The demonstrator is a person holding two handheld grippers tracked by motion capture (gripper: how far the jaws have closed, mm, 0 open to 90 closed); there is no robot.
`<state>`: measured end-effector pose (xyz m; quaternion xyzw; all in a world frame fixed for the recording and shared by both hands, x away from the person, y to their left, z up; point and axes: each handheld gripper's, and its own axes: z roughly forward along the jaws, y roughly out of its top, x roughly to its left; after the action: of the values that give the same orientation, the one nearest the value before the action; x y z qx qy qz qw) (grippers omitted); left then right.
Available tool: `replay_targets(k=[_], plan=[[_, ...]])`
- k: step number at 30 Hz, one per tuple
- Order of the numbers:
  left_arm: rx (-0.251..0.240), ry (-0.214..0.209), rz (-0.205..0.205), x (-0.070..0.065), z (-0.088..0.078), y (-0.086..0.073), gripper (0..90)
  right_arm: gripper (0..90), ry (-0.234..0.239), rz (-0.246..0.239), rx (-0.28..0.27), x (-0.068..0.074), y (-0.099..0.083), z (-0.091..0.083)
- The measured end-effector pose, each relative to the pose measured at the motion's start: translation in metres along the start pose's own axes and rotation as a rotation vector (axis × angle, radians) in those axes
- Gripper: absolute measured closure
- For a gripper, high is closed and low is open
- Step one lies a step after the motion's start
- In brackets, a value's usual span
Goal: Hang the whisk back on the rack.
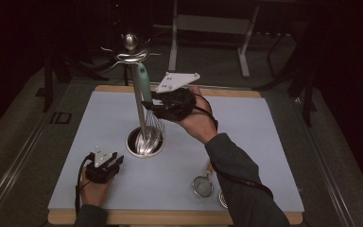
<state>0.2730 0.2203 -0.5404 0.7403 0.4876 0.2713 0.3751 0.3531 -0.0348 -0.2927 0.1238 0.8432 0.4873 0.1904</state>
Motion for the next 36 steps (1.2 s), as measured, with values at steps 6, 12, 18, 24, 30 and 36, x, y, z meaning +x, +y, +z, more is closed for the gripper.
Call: replay_targets(k=[6, 12, 18, 24, 30, 36], plan=[[-0.001, 0.0, -0.001, 0.0, 0.0, 0.0, 68.4, 62.5, 0.007, -0.001, -0.008, 0.0, 0.001, -0.004], [0.0, 0.0, 0.0, 0.0, 0.0, 0.0, 68.4, 66.6, 0.022, -0.009, -0.003, 0.0, -0.002, -0.008], [0.0, 0.001, -0.002, 0.0, 0.0, 0.0, 68.3, 71.0, 0.031, -0.018, 0.026, -0.002, -0.012, -0.01], [0.001, 0.002, -0.002, 0.0, 0.0, 0.0, 68.1, 71.4, 0.05, -0.014, 0.044, -0.003, -0.031, -0.018], [0.002, 0.005, 0.0, 0.0, 0.0, 0.0, 67.9, 71.4, 0.038, 0.006, 0.086, -0.011, -0.053, -0.023], [0.0, 0.006, -0.002, 0.0, 0.0, 0.0, 67.8, 71.4, 0.03, 0.022, 0.124, -0.016, -0.066, -0.025]])
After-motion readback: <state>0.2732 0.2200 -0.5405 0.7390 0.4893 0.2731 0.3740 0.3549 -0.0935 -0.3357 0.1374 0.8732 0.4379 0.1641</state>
